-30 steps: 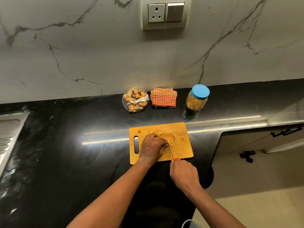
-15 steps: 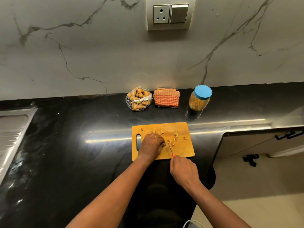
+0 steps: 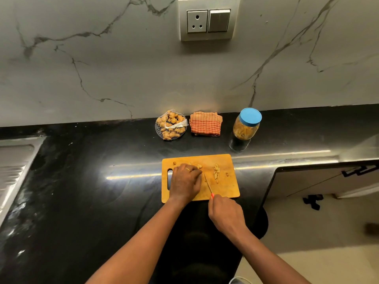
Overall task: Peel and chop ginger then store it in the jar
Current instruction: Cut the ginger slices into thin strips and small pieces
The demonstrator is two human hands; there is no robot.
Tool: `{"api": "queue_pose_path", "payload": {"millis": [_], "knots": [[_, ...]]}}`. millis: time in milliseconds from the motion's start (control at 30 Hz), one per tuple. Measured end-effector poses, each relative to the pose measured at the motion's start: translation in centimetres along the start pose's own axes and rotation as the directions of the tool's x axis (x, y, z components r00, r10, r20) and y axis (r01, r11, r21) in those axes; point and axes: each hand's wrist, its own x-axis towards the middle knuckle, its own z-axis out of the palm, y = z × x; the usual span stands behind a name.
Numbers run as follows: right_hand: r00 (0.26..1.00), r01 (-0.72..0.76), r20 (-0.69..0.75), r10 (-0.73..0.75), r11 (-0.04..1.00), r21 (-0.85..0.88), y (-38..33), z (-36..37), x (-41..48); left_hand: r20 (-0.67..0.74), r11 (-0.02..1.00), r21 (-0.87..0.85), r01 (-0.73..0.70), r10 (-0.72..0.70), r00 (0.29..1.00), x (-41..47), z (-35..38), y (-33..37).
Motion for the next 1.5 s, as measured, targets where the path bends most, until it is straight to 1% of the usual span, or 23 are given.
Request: {"api": "queue_pose_path", "payload": {"millis": [67,167,267,333,500,633,833,967,1100,1167,1300,1367,1433,1500], "knots": [[1.0,0.023,0.006,-0.023,1.0,0.01,-0.5,0.5,-0.5,0.031,0.997,0.032,0.074,-0.075,0.997,1.2,-0.6,-0.5],[0.999,0.042,0.015,-0.042,0.999,0.011,-0.8,0.9,-0.9,0.193,0.987,0.095,0.133,-0.149,0.97,3.4,-1.4,-0.5],[0.999,0.026,0.02,-0.026,1.0,0.002,-0.3,0.7,-0.8,0.321,0.975,0.201,0.098,-0.16,0.934,5.1,-1.5,-0.1],[1.0,0.015,0.021,-0.014,1.0,-0.002,0.2,0.5,-0.5,0.353,0.967,0.239,0.086,-0.169,0.92,5.7,-1.4,0.1],[0.999,-0.029,0.017,0.029,1.0,0.001,1.4,0.1,0.0,0.351,0.965,0.252,0.074,-0.163,0.922,6.2,-1.2,0.5],[0.997,-0.079,-0.002,0.079,0.997,-0.006,2.4,-0.3,0.9,0.342,0.973,0.22,0.075,-0.149,0.928,6.2,-1.1,0.6],[0.996,-0.086,0.025,0.086,0.996,0.018,2.5,-0.4,1.3,0.347,0.981,0.182,0.069,-0.13,0.929,6.2,-1.1,1.2],[0.997,-0.076,0.035,0.074,0.995,0.069,2.5,-0.2,1.0,0.323,0.986,0.095,0.14,-0.164,0.932,6.2,-0.9,1.8],[0.997,-0.077,0.019,0.076,0.994,0.081,2.6,-0.2,1.1,0.348,0.98,0.099,0.172,-0.196,0.917,6.0,-0.8,2.1],[0.997,-0.079,0.011,0.078,0.993,0.089,2.6,-0.2,1.3,0.35,0.973,0.079,0.218,-0.232,0.908,5.8,-0.8,1.9],[0.996,-0.083,-0.012,0.085,0.992,0.092,2.6,-0.5,1.6,0.288,0.923,-0.09,0.374,-0.335,0.897,5.0,-1.3,1.5],[0.997,-0.077,-0.021,0.079,0.992,0.096,2.6,-0.6,1.7,0.29,0.9,-0.159,0.407,-0.351,0.89,4.0,-1.5,2.0],[0.997,-0.071,-0.02,0.073,0.993,0.097,2.6,-0.6,1.6,0.321,0.888,-0.179,0.424,-0.355,0.878,2.6,-1.0,2.5],[0.997,-0.07,-0.011,0.071,0.993,0.092,2.5,-0.4,1.5,0.323,0.875,-0.163,0.456,-0.39,0.862,1.5,-0.4,2.8]]}}
